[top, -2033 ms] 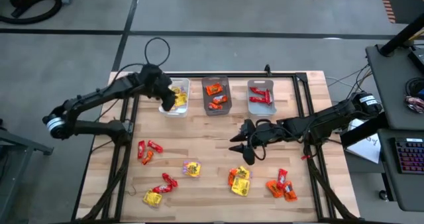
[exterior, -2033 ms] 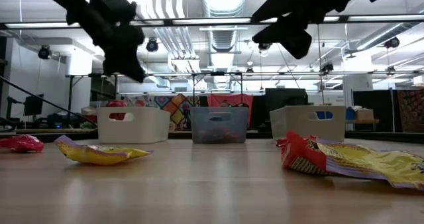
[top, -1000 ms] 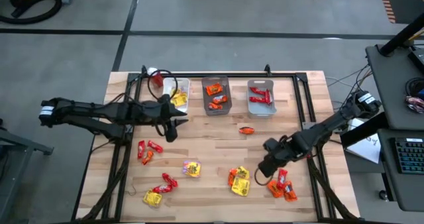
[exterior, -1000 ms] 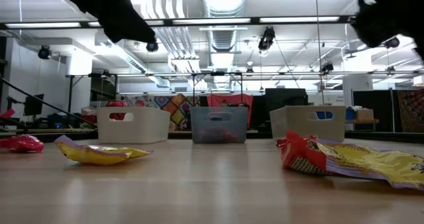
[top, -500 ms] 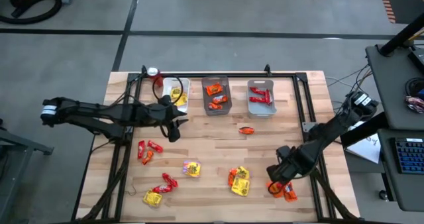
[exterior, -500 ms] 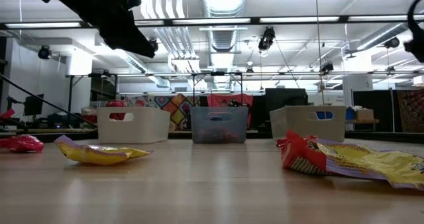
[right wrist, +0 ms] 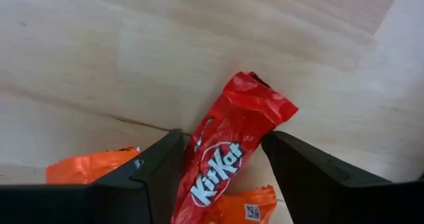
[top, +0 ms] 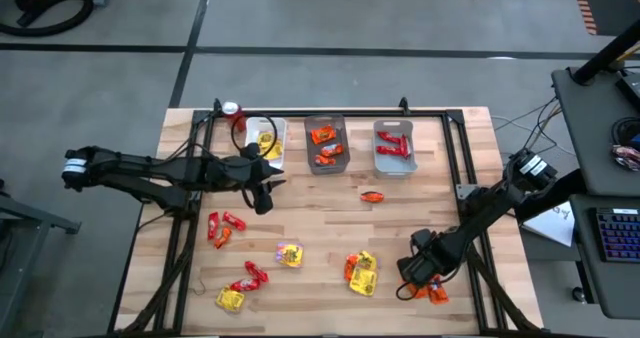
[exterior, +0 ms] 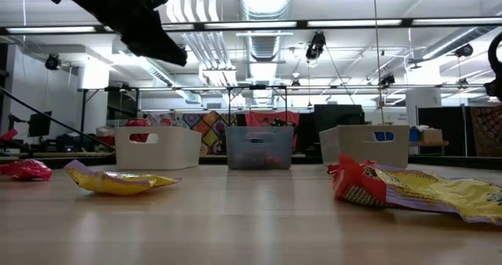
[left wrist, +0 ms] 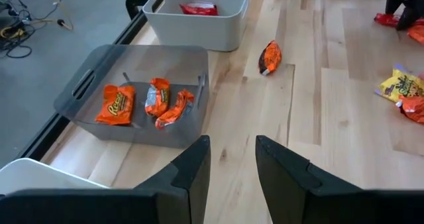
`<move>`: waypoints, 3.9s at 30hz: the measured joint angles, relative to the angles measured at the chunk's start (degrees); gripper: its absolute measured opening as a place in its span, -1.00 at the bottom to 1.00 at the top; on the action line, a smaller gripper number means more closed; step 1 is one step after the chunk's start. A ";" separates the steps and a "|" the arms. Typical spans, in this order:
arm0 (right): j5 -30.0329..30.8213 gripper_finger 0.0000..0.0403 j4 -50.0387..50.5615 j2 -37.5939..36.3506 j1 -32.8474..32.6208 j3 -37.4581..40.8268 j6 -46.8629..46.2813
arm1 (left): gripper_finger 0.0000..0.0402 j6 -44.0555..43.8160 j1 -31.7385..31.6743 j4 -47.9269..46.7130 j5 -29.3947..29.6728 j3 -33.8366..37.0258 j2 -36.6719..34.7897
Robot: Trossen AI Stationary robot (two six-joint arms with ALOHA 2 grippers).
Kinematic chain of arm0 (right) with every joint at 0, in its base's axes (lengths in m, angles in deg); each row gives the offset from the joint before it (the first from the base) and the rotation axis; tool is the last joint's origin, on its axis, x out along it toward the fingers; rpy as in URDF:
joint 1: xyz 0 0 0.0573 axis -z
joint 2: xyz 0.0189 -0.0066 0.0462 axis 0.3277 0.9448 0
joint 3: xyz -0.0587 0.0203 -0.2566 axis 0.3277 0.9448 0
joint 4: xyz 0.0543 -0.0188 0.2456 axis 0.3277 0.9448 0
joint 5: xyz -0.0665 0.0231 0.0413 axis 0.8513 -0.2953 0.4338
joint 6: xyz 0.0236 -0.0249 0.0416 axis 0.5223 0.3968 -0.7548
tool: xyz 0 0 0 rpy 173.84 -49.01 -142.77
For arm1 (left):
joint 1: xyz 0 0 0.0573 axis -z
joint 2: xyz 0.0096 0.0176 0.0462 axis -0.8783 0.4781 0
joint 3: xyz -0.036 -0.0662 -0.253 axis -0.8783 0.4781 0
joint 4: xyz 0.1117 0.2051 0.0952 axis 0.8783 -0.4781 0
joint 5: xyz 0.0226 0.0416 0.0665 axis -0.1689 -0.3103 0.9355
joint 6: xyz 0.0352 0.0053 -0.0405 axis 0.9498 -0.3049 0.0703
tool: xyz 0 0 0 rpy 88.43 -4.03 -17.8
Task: Sort candy
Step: Put the red chocolate into the gray bin
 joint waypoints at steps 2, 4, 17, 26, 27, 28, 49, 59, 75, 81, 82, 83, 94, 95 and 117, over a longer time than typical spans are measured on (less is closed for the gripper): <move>0.79 -0.01 -0.14 0.60 -0.01 0.00 0.48 | -0.48 0.37 0.00 0.05 0.00 0.00 0.00; 1.83 -0.07 -0.24 0.79 -0.01 0.00 0.86 | -0.48 0.56 0.00 0.81 0.00 0.01 0.09; 17.71 -0.56 0.42 -2.19 1.19 0.40 4.53 | -0.48 0.38 0.00 2.10 0.00 0.00 0.09; 24.98 -0.70 3.52 -10.32 3.41 0.42 12.28 | -0.48 -1.98 0.06 2.98 -0.10 0.03 0.10; 26.91 -0.71 3.52 -11.55 3.75 0.42 13.34 | -0.48 -2.44 0.09 2.99 -0.11 0.04 0.19; 29.08 -0.72 3.52 -12.87 4.08 0.42 14.44 | -0.48 -2.82 0.10 3.06 -0.14 0.04 0.32; 49.08 -0.74 2.15 -27.77 37.05 -0.24 59.68 | -0.48 -8.84 3.82 8.51 -0.42 -0.26 8.31; 41.84 -0.74 -0.05 -25.52 56.85 -0.66 74.74 | -0.48 -13.67 4.58 5.06 -5.20 -0.28 8.24; 38.55 -0.48 -7.22 -17.56 62.61 -0.66 81.39 | -0.48 -25.46 4.79 -14.28 -15.67 -0.28 8.22; 38.51 -0.25 -7.73 -15.96 63.26 -0.66 81.46 | -0.48 -26.84 5.03 -19.76 -16.46 -0.28 8.20; 38.49 -0.22 -7.79 -16.00 63.28 -0.66 81.47 | -0.48 -26.94 5.04 -20.49 -17.23 -0.28 8.20; 38.49 -0.19 -7.82 -16.11 63.28 -0.66 81.47 | -0.48 -27.33 5.06 -21.13 -17.74 -0.28 8.20; 36.90 -0.09 -8.08 -18.86 63.12 -0.66 81.68 | -0.35 -44.09 6.24 -36.18 -18.72 -0.28 11.25; 36.85 -0.09 -8.07 -18.88 63.12 -0.66 81.68 | -0.33 -45.21 6.62 -37.62 -18.73 -0.28 12.07; 35.51 -0.10 -8.84 -18.82 62.76 -0.63 81.99 | -0.13 -38.60 8.50 -40.12 -19.13 -0.61 26.68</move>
